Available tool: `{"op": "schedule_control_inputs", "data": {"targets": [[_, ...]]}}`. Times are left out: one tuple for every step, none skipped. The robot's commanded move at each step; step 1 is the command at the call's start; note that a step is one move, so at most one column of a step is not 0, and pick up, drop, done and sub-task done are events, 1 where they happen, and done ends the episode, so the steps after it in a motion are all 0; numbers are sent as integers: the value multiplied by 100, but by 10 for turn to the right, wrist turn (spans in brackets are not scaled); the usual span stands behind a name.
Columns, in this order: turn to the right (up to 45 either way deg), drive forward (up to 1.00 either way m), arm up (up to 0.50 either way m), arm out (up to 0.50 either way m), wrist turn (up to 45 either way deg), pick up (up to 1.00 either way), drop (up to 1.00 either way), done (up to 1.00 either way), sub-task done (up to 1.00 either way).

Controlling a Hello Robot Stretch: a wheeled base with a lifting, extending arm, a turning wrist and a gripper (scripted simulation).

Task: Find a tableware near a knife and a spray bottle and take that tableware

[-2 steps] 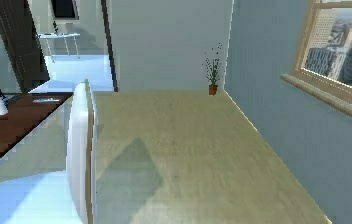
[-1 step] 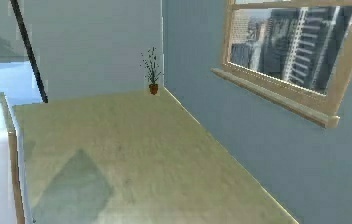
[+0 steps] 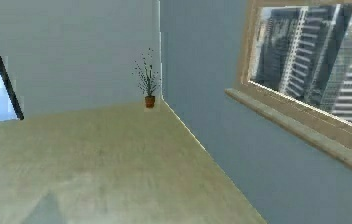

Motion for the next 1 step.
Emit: {"op": "schedule_control_inputs", "data": {"targets": [[-180,0,0,0,0,0,0,0,0]]}}
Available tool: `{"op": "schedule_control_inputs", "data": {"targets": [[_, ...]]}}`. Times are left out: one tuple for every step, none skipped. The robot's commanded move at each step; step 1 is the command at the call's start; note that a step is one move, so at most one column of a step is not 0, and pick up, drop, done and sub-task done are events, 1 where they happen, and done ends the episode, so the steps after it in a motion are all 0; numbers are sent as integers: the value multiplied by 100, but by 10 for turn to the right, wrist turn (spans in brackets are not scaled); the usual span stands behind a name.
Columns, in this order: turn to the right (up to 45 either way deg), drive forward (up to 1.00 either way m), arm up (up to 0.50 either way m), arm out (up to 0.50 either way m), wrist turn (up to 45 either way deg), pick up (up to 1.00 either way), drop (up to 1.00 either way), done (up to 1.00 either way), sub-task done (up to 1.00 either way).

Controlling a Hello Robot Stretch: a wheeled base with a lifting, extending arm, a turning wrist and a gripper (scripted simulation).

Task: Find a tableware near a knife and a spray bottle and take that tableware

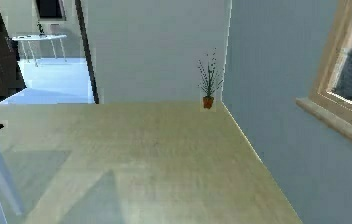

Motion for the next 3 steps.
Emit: {"op": "schedule_control_inputs", "data": {"targets": [[0,85,0,0,0,0,0,0,0],[-420,0,0,0,0,0,0,0,0],[0,100,0,0,0,0,0,0,0]]}}
